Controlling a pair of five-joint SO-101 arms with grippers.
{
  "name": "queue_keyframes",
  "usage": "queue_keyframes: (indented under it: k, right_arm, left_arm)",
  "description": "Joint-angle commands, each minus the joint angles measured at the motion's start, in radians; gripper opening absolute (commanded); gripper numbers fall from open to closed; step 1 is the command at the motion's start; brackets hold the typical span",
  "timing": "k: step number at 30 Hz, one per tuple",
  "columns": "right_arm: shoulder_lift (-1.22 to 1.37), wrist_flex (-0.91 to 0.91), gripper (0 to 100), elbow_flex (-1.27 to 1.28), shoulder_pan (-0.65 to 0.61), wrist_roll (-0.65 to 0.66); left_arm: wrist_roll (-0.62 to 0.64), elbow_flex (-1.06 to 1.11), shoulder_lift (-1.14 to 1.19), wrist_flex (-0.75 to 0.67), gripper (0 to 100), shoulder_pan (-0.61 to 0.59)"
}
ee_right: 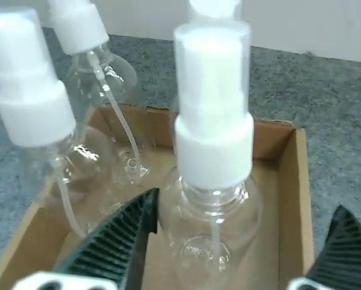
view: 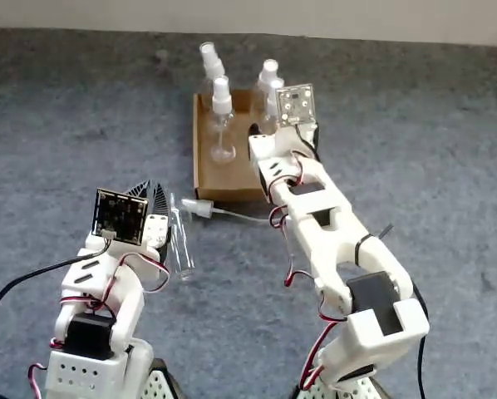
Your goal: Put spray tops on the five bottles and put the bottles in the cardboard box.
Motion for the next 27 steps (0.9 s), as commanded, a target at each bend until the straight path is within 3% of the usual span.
queue_keyframes:
  k: [1,11,16,22,27]
  right_arm:
    - [-0.024,-0.005,35.7,-0.061,0.007,0.0]
    - [-0.024,-0.005,35.7,-0.062,0.008,0.002]
    - [-0.024,-0.005,35.4,-0.061,0.007,0.104]
    - [-0.024,-0.005,35.8,-0.061,0.005,0.106]
    - [-0.024,-0.005,45.7,-0.056,0.004,0.087]
  left_arm:
    - [-0.002,-0.004,-0.004,-0.014,1,-0.008]
    - [-0.002,-0.004,-0.004,-0.014,1,-0.008]
    - [-0.002,-0.004,-0.004,-0.014,1,-0.008]
    - [-0.002,-0.004,-0.004,-0.014,1,-0.008]
    - [-0.002,-0.004,-0.004,-0.014,1,-0.008]
